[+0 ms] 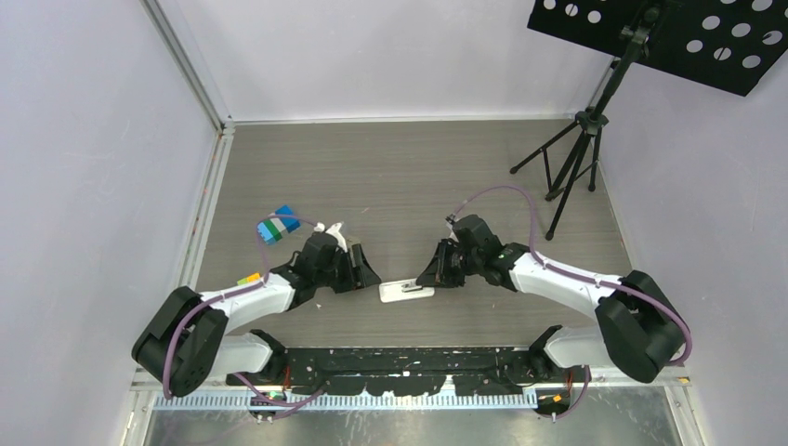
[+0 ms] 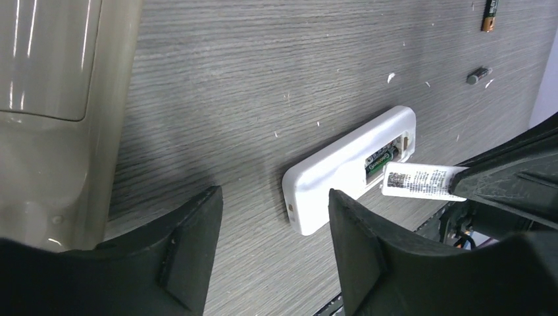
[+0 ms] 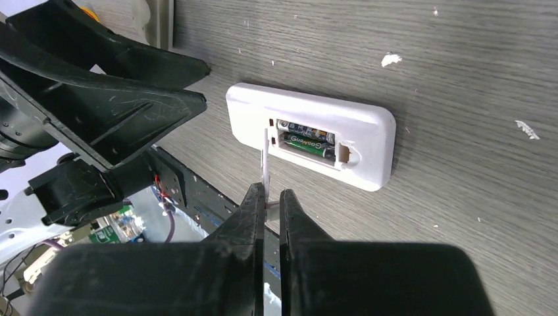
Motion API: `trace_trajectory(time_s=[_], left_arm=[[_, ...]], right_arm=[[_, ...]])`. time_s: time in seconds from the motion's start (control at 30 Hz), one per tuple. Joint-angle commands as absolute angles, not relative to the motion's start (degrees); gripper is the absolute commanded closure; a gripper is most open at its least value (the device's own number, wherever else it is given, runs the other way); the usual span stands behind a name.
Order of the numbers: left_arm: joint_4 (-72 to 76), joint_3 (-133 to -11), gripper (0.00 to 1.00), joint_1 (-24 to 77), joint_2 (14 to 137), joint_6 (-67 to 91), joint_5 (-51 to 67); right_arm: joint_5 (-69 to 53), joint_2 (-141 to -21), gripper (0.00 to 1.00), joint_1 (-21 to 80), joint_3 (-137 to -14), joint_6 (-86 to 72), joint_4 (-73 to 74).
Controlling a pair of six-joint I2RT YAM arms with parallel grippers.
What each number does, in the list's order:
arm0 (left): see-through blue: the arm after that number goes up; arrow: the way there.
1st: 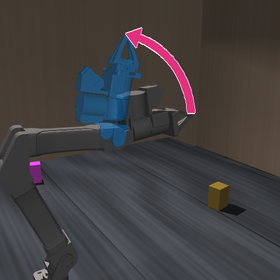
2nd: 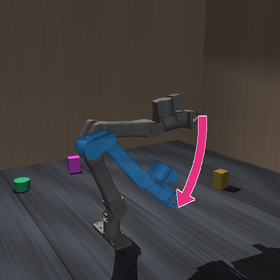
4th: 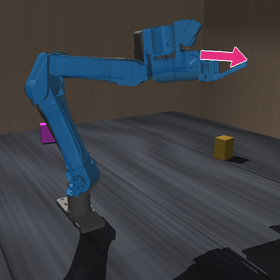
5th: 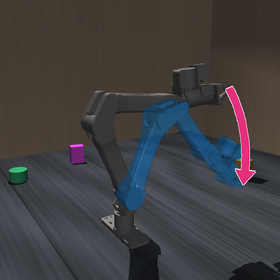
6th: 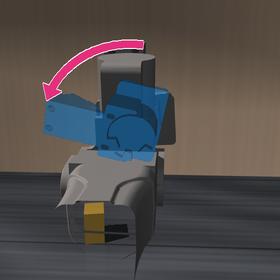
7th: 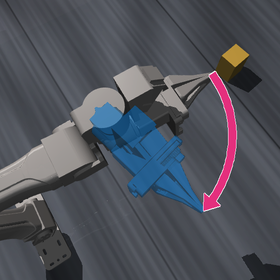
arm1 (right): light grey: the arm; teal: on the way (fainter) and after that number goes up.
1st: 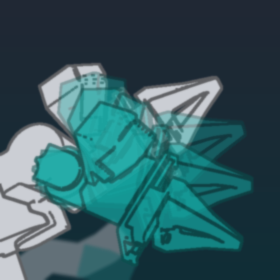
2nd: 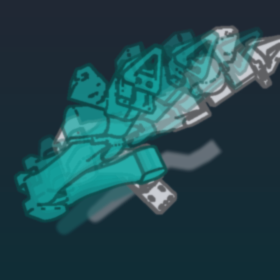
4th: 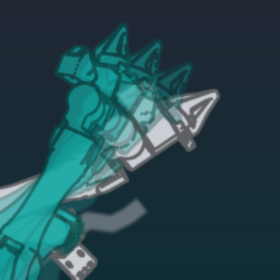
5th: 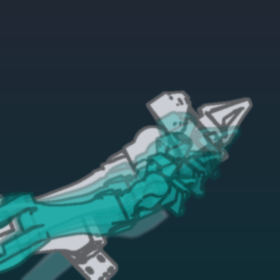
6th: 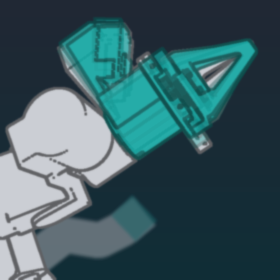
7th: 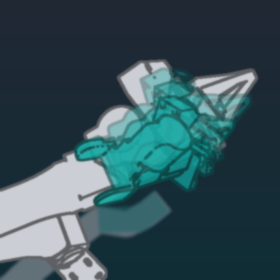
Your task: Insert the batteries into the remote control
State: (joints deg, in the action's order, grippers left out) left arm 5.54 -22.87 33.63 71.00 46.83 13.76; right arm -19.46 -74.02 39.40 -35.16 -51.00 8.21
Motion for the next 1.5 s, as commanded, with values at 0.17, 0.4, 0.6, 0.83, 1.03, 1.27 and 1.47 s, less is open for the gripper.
trace_trajectory(time_s=[0.17,0.4,0.6,0.83,1.03,1.27,1.47], left_arm=[[6.91,-21.52,0.48,33.61,71.38,47.55,17.29],[10.84,-22.74,0.62,33.62,77.18,47.84,22.57],[12.57,-23.27,0.64,33.68,78.92,48.6,23.22],[12.05,-24.29,0.65,33.59,79.09,48.52,22.79],[12.57,-25.22,0.65,33.61,79.54,48.7,22.36],[13.49,-24.92,0.66,33.66,79.97,49.22,22.27],[13.8,-24.94,0.66,33.66,79.8,49.53,22.28]], right_arm=[[-23.89,-76.49,0.99,38.41,-38.9,-45.78,8.07],[-24.03,-77.67,1.0,37.97,-39.66,-42.01,9.75],[-24.61,-78.92,1.0,37.97,-39.9,-39.5,9.71],[-23.61,-78.99,1.0,37.88,-39.63,-38.62,8.29],[-22.47,-78.21,1.0,37.68,-38.69,-39.17,6.6],[-23.4,-79.24,1.0,37.53,-38.2,-39.37,5.37],[-25.94,-80.21,1.0,37.53,-37.88,-38.84,4.87]])
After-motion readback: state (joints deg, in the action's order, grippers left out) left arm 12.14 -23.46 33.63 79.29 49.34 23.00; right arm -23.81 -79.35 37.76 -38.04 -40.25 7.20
